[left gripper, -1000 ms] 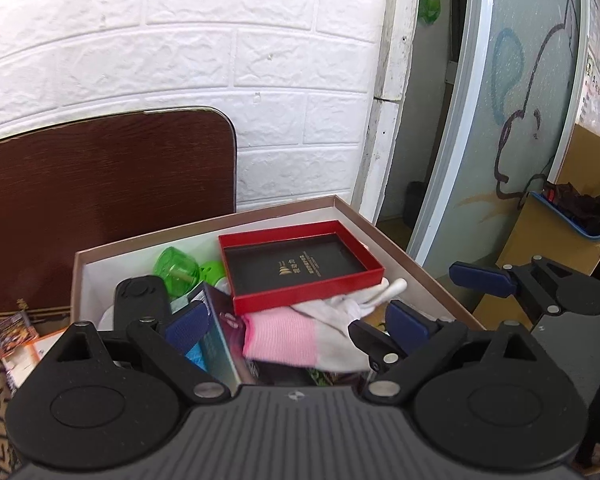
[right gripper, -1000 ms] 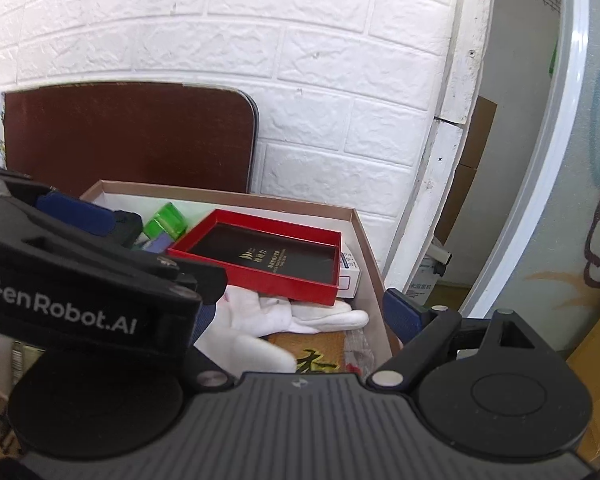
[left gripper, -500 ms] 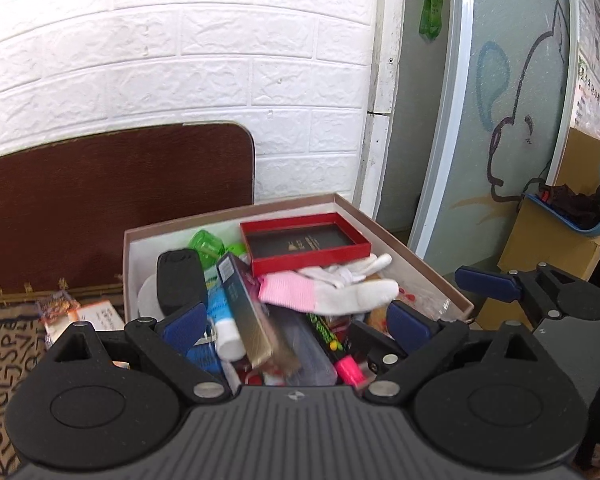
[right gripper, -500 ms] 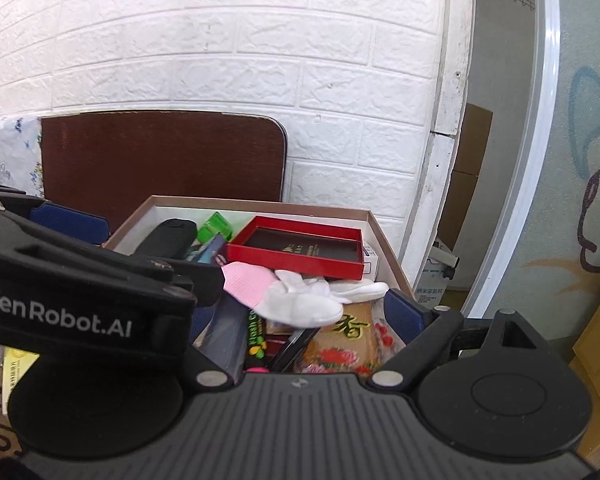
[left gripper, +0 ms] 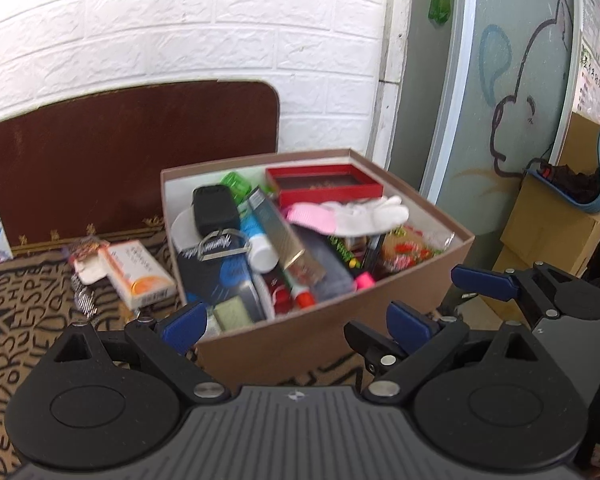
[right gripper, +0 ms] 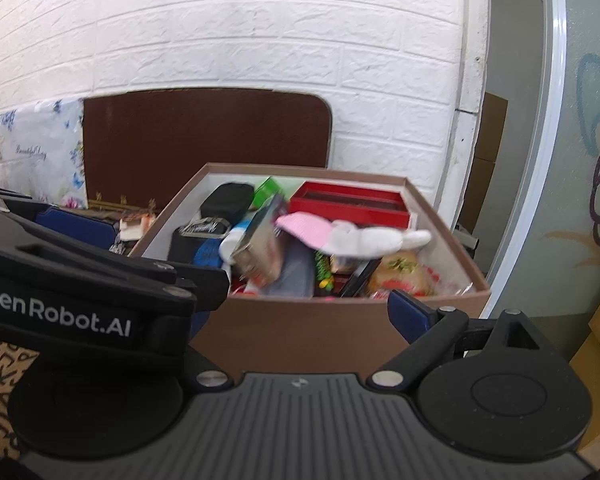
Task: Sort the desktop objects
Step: 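Withdraw the left tool from the box back over the table, then grasp the yellow-green medicine box with the left tool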
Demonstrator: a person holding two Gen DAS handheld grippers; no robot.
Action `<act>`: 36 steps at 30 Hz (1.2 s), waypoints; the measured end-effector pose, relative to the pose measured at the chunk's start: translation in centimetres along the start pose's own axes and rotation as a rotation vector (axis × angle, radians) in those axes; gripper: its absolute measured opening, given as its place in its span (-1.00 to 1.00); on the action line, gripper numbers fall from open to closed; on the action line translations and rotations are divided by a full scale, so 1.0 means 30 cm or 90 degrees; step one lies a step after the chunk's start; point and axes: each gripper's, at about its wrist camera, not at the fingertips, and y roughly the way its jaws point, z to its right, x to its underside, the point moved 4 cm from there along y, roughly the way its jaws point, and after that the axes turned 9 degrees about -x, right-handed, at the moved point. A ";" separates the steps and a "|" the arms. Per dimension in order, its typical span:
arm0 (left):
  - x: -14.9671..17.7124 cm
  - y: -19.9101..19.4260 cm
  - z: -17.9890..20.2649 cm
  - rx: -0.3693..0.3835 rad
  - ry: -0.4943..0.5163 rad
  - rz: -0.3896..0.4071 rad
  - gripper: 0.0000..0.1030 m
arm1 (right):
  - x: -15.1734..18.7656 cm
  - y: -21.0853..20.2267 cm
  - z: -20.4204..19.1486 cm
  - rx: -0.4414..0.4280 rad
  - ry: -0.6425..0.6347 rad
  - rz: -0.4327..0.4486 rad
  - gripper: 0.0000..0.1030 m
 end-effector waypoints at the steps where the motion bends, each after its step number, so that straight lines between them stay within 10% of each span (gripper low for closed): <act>1: 0.011 -0.002 -0.006 -0.001 -0.003 -0.004 0.93 | 0.010 -0.002 -0.011 -0.002 0.001 -0.002 0.81; 36: 0.258 -0.031 -0.502 -0.074 -0.125 -0.047 0.92 | 0.169 0.118 -0.403 -0.134 -0.025 -0.105 0.81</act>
